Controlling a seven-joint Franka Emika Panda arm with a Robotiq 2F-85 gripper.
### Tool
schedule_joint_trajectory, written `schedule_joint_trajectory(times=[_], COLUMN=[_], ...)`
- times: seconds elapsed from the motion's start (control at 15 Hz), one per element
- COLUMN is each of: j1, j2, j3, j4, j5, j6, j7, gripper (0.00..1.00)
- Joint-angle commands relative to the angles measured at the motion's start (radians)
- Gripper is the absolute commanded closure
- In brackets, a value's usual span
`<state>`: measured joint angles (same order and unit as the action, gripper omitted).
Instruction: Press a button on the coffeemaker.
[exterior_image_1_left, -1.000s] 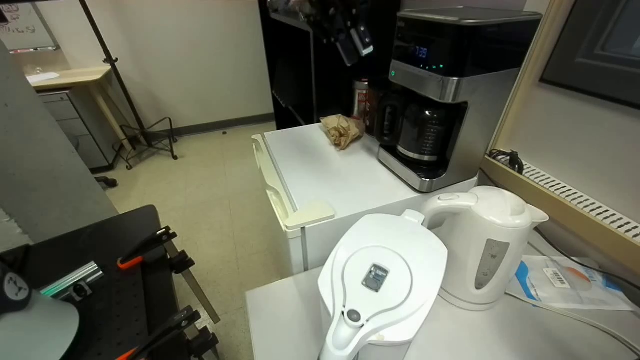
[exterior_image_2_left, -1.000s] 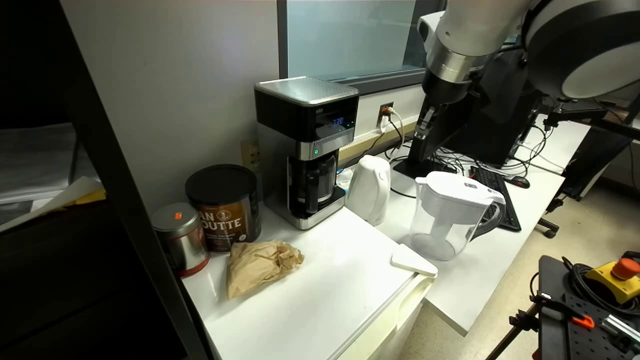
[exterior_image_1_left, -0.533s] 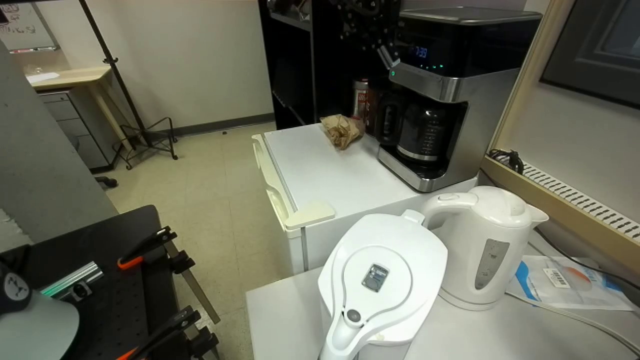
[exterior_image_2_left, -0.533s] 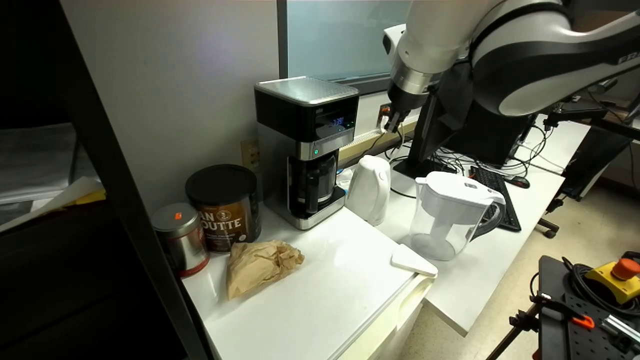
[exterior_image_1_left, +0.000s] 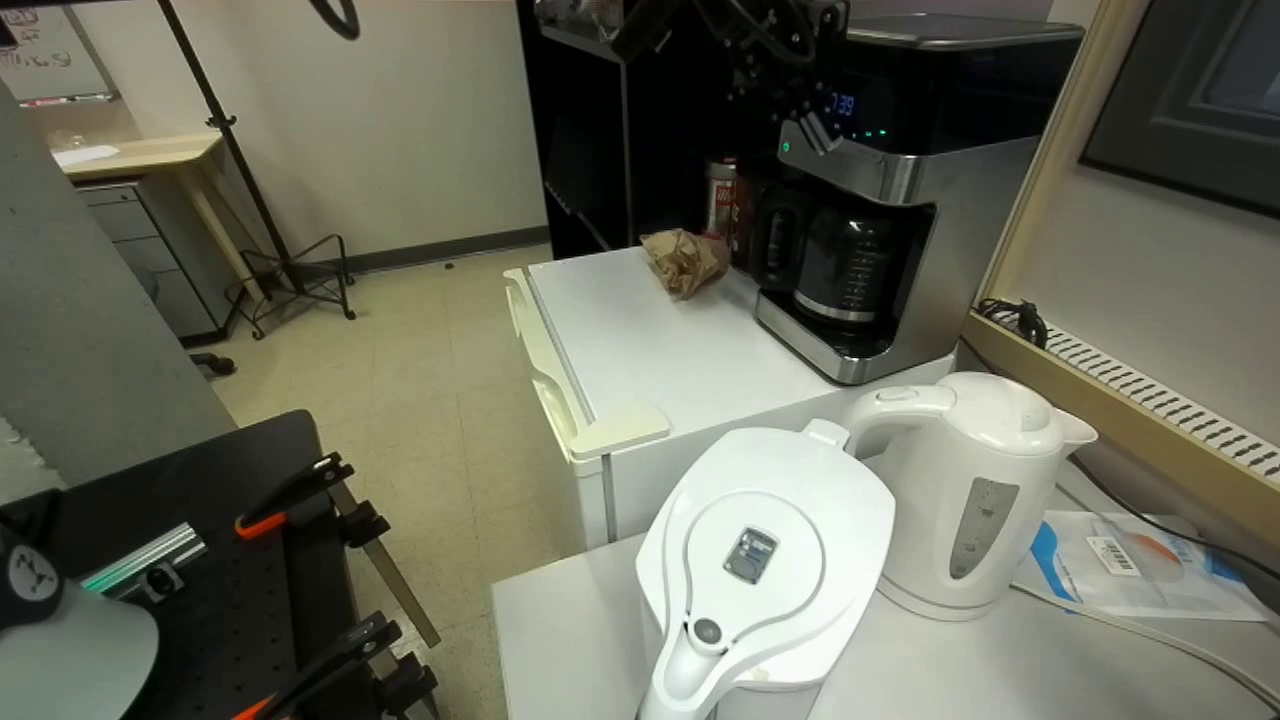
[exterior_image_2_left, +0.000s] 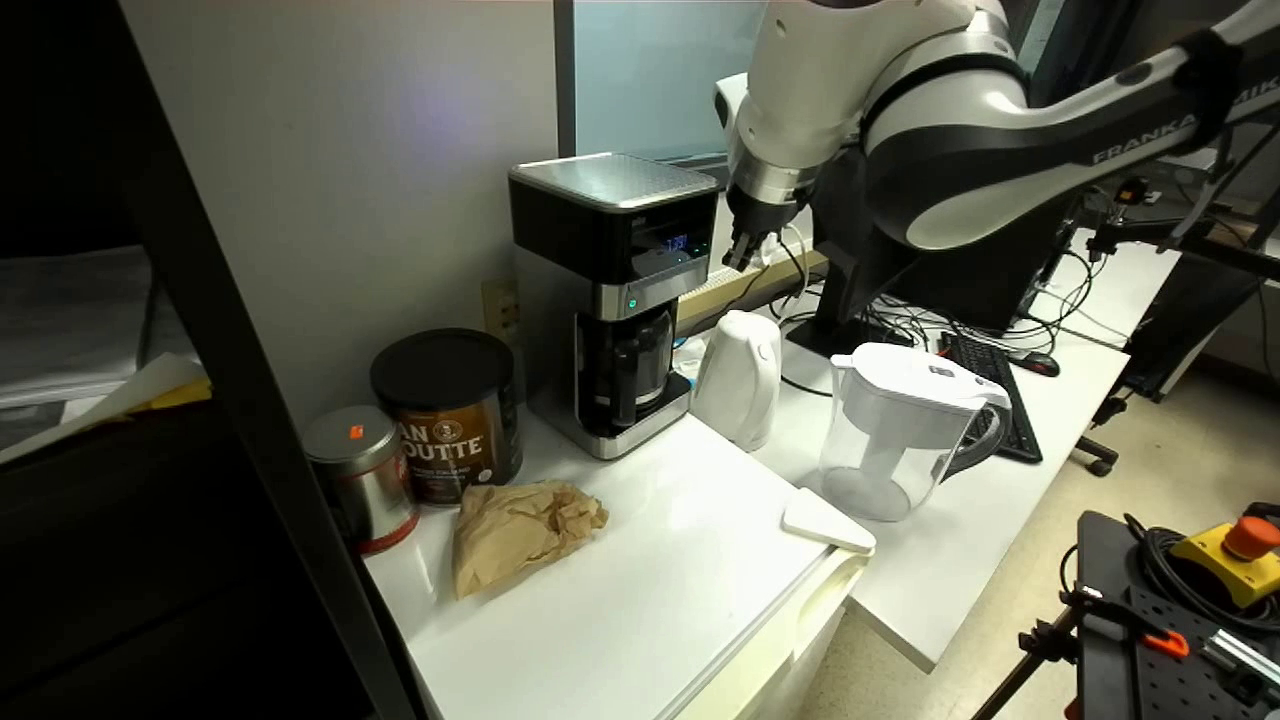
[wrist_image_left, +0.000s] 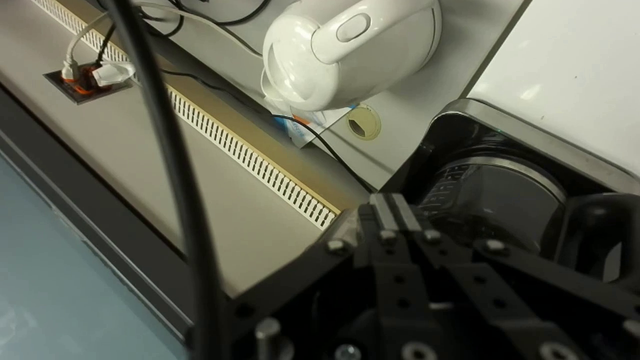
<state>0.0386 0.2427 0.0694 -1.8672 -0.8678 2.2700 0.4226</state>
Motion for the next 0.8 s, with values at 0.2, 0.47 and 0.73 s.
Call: schedule_joint_trajectory(times=[0.2, 0.47, 0.73], j1=[0.043, 0.053, 0.055], j2=[0.103, 0.133, 0.157], j3=[-0.05, -0.071, -0.089], j4=[0.107, 0.14, 0.167], j5=[-0.017, -0.022, -0.018], j6=[0.043, 0.067, 0.08], j7=[0.013, 0.014, 0.011], gripper=[0.97, 0.97, 0.97])
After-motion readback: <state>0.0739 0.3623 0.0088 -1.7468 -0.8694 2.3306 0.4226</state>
